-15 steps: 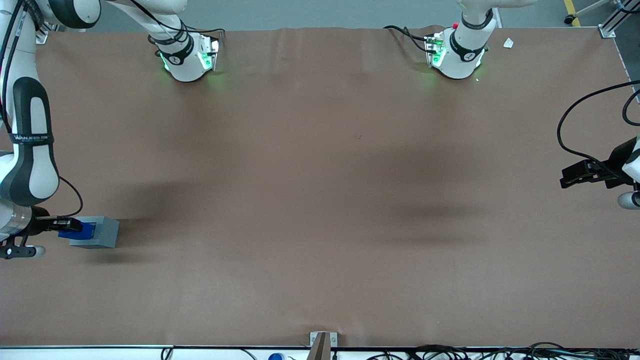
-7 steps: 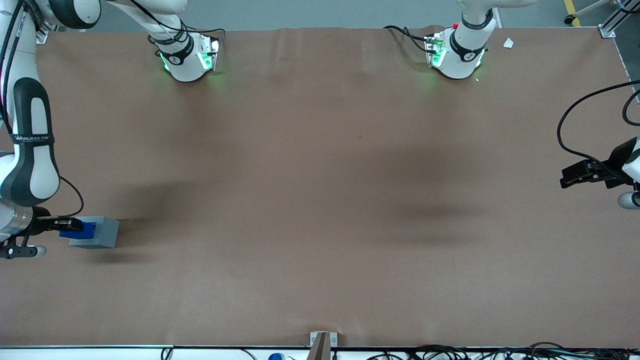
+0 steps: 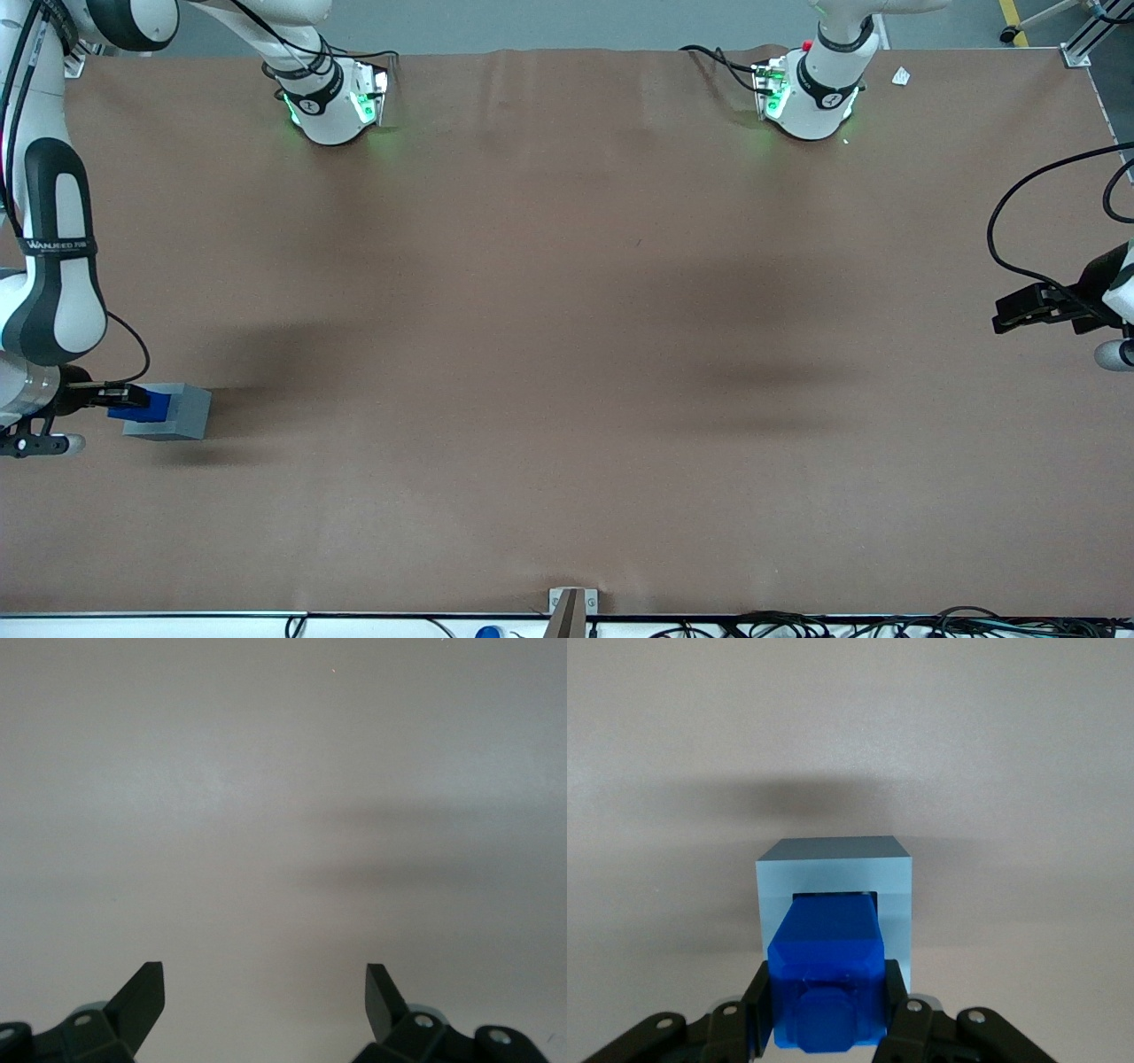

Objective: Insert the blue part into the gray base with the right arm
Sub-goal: 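Press the held blue block down into the gray base's opening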

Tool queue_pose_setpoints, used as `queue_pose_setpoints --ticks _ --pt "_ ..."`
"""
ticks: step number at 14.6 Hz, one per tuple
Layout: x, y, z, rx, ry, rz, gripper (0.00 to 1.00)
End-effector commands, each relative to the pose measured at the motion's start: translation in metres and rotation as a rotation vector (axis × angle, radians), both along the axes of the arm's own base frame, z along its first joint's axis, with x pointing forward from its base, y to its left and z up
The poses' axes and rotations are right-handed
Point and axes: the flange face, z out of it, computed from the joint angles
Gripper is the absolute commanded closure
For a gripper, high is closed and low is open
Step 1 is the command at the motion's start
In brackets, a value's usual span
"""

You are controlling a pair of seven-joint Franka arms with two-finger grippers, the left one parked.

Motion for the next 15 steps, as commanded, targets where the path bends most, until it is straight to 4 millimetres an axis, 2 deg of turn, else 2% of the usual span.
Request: queue_pose_setpoints --ticks 1,6,15 --pt "0.0 -0.002 -0.002 0.013 0.001 0.002 0.98" --pt "-0.001 -0.009 -0.002 0.012 -0.002 -0.006 0.98" --pt "-0.004 -0.003 -0.014 0.019 0.022 -0.016 0.98"
